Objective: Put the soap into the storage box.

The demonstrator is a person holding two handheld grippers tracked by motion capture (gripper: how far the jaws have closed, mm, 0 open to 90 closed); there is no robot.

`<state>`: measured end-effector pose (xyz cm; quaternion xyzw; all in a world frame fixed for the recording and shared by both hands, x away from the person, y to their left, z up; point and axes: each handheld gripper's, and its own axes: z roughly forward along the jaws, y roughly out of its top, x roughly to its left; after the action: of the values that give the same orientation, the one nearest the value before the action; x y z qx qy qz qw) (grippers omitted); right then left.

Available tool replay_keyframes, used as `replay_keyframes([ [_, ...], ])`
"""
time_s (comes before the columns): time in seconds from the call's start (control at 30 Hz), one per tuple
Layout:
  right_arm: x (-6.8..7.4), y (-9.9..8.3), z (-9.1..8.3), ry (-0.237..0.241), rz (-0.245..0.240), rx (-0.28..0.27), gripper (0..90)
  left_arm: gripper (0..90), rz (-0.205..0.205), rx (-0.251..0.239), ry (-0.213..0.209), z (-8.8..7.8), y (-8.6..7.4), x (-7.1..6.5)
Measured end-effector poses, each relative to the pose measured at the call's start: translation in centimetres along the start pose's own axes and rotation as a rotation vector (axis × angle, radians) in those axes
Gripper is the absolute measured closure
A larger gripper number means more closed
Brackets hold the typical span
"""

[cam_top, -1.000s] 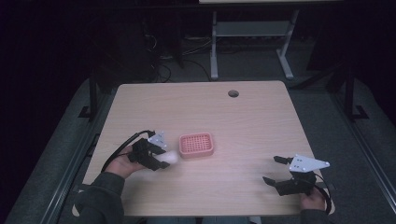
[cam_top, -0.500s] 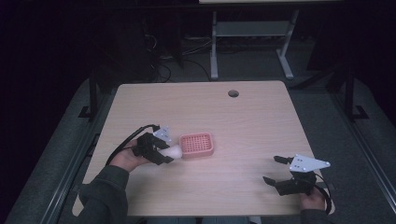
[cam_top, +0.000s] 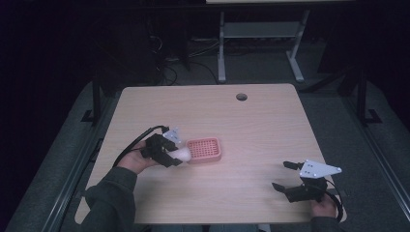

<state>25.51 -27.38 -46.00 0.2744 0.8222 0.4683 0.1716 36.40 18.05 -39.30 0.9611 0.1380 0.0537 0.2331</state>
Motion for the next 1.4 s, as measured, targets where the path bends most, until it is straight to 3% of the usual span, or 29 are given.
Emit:
replay_keyframes([
  [1.13, -0.1, 0.0, -0.3, 0.002, 0.008, -0.015, 13.6, 49.1, 0.038, 0.023, -0.016, 1.5, 4.3, 2.0],
  [1.4, -0.2, 0.0, -0.3, 0.001, 0.008, -0.020, 13.6, 49.1, 0.037, 0.024, -0.022, 1.9, 4.7, 2.3],
])
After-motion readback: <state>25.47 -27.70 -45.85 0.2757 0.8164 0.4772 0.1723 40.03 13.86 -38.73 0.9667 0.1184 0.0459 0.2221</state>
